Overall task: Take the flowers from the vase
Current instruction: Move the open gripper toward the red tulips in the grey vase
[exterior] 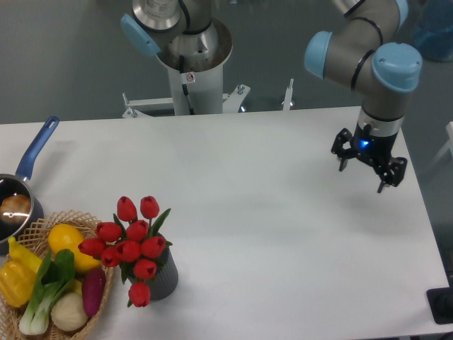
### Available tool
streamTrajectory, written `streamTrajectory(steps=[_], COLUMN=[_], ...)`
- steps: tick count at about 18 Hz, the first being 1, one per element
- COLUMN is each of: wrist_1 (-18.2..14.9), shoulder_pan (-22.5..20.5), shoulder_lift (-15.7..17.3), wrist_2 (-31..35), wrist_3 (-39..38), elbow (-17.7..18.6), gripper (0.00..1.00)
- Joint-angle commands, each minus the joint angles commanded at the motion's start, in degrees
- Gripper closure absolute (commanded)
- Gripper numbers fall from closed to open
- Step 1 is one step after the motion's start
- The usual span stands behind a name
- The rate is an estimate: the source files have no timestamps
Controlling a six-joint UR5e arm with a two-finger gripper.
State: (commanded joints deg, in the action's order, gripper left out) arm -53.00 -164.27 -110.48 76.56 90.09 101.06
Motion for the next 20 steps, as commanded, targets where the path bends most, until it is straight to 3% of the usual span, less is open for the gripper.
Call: streamTrajectory(steps=[3, 8, 15, 20], wrist_1=[-0.2, -0.6, -1.0, -0.8], shoulder_pan=[0.4, 1.2, 6.5, 8.3], shoulder_lift=[0.4, 0.5, 3.5, 4.7], wrist_2=[-5.2, -23.5, -26.5, -37.3], wrist_3=[0.2, -0.1, -4.7, -6.3], elbow=[1.1, 3.8, 5.3, 5.3], gripper=[0.0, 0.0, 0.0, 0.0])
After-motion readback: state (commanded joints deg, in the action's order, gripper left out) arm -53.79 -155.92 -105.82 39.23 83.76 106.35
